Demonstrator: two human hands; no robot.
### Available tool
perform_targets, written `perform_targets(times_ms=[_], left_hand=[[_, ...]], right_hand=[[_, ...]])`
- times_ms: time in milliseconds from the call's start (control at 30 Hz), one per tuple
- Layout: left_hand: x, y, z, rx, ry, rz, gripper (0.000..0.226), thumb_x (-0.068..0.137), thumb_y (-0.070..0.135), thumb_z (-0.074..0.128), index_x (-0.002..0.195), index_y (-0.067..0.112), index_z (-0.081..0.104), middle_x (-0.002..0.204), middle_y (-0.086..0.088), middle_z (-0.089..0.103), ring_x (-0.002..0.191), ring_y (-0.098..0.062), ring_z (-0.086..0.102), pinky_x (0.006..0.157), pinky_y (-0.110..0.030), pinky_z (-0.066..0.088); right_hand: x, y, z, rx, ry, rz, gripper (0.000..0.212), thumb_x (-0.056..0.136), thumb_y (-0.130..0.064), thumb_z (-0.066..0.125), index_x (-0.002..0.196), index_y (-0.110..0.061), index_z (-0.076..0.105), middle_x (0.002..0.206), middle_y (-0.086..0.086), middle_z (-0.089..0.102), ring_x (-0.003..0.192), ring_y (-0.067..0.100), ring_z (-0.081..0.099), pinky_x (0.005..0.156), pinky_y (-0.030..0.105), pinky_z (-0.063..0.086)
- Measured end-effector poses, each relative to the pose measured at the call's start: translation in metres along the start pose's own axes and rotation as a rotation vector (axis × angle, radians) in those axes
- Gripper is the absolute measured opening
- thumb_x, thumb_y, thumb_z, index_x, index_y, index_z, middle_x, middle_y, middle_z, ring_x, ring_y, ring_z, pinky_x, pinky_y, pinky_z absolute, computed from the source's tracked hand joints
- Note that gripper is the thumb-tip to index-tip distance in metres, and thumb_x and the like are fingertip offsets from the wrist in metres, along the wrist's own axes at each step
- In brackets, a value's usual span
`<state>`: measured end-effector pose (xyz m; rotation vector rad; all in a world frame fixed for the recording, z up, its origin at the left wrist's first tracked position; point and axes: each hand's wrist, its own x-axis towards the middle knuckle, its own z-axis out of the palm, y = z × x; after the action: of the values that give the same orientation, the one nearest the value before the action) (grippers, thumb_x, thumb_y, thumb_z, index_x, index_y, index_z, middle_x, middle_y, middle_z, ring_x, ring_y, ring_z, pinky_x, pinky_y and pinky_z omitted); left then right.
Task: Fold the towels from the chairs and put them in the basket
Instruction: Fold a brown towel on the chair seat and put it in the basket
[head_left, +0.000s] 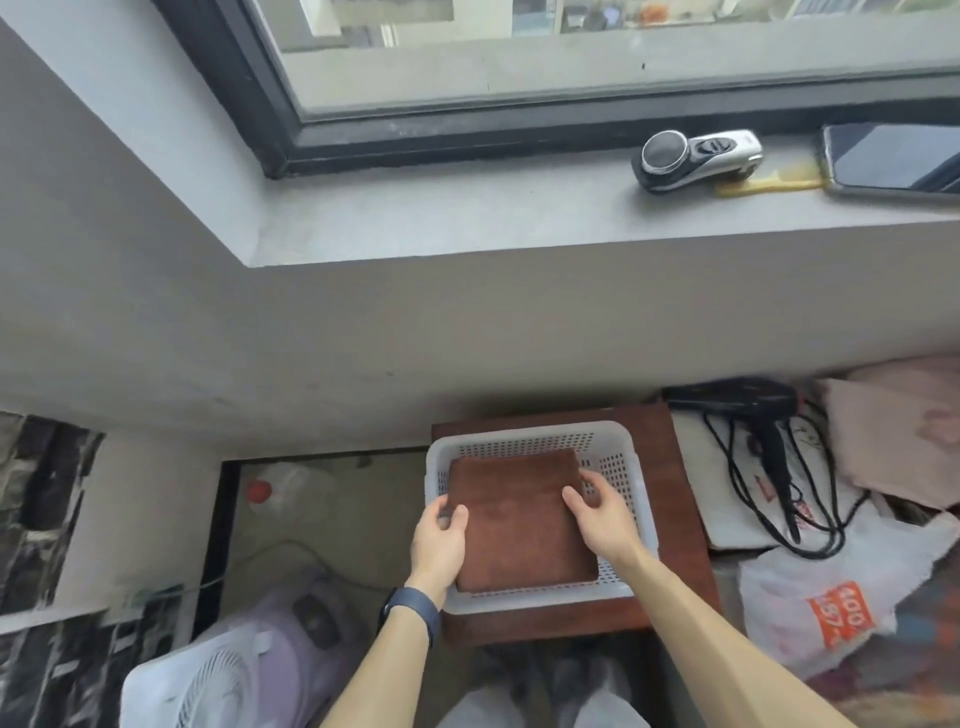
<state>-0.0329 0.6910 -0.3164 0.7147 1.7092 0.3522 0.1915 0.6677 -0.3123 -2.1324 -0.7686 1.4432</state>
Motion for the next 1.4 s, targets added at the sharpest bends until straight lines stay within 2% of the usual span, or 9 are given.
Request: perform_targets(times_ms=[100,200,267,333,433,533,600,833,1400], left_hand=[[-0.016,0.003,0.007,0.174,0.154,0.116,0.044,0.099,0.039,0.052,0.140,0.025,0.045,0.132,-0.002,0.056,0.119,-0.023,0.056,0.105,-0.043,0.045],[-0.034,0.005,0.016,0.529,0.354,0.469,0.052,0.096,0.039,0.054,0.143,0.022,0.044,0.143,-0.002,0.041,0.131,-0.020,0.042,0.109,-0.040,0.040],[-0.033,0.003,0.026,0.781,0.322,0.698,0.055,0.095,0.040,0.053,0.146,0.022,0.043,0.152,-0.001,0.038,0.141,-0.019,0.034,0.115,-0.040,0.034],[-0.026,0.002,0.033,0.945,0.252,0.773,0.060,0.095,0.042,0.048,0.151,0.022,0.038,0.160,-0.001,0.031,0.149,-0.020,0.023,0.120,-0.043,0.023],[-0.007,-0.003,0.037,1.082,0.230,0.735,0.066,0.095,0.046,0.041,0.156,0.023,0.028,0.164,-0.002,0.021,0.153,-0.020,0.012,0.121,-0.045,0.011],[0.011,-0.011,0.037,1.101,0.222,0.682,0.068,0.095,0.048,0.039,0.157,0.024,0.023,0.164,-0.002,0.020,0.153,-0.020,0.009,0.123,-0.044,0.006],[0.023,-0.013,0.041,1.110,0.208,0.660,0.070,0.095,0.049,0.038,0.157,0.022,0.022,0.165,-0.004,0.019,0.153,-0.021,0.006,0.124,-0.045,0.009],[0.049,-0.013,0.048,1.119,0.175,0.653,0.071,0.090,0.047,0.043,0.154,0.017,0.031,0.161,-0.012,0.028,0.151,-0.030,0.017,0.120,-0.050,0.025],[0.065,-0.022,0.052,1.135,0.136,0.649,0.076,0.087,0.047,0.046,0.154,0.018,0.029,0.162,-0.010,0.024,0.152,-0.028,0.013,0.121,-0.051,0.022]], right_hand=[[0.001,-0.002,0.004,-0.025,0.035,-0.033,0.048,0.101,-0.035,0.056,0.146,-0.022,0.047,0.141,0.001,0.056,0.134,0.023,0.050,0.102,0.031,0.041],[-0.005,0.001,0.013,-0.015,0.134,-0.093,0.049,0.101,-0.036,0.055,0.147,-0.027,0.044,0.147,-0.001,0.051,0.137,0.020,0.047,0.110,0.035,0.040],[-0.013,0.006,0.019,-0.159,0.302,-0.176,0.048,0.101,-0.039,0.051,0.148,-0.030,0.043,0.149,-0.003,0.048,0.138,0.018,0.043,0.112,0.041,0.039],[-0.022,0.014,0.027,-0.398,0.412,-0.356,0.046,0.102,-0.038,0.047,0.147,-0.030,0.045,0.153,-0.002,0.043,0.141,0.019,0.038,0.114,0.045,0.037],[-0.017,0.027,0.042,-0.688,0.303,-0.525,0.051,0.102,-0.040,0.039,0.153,-0.032,0.037,0.164,-0.001,0.027,0.152,0.019,0.020,0.122,0.048,0.023],[0.003,0.032,0.048,-0.813,0.207,-0.505,0.056,0.104,-0.044,0.027,0.158,-0.032,0.023,0.168,-0.002,0.012,0.155,0.016,0.004,0.124,0.050,0.006],[0.017,0.033,0.048,-0.828,0.162,-0.494,0.058,0.103,-0.046,0.025,0.159,-0.032,0.020,0.168,-0.003,0.008,0.155,0.014,-0.001,0.125,0.049,0.003],[0.042,0.038,0.054,-0.778,0.100,-0.445,0.060,0.101,-0.045,0.030,0.158,-0.032,0.022,0.169,-0.001,0.008,0.155,0.017,-0.001,0.125,0.052,0.010],[0.054,0.049,0.060,-0.721,0.058,-0.357,0.062,0.098,-0.047,0.035,0.157,-0.035,0.021,0.168,-0.001,0.006,0.150,0.031,0.022,0.120,0.053,0.025]])
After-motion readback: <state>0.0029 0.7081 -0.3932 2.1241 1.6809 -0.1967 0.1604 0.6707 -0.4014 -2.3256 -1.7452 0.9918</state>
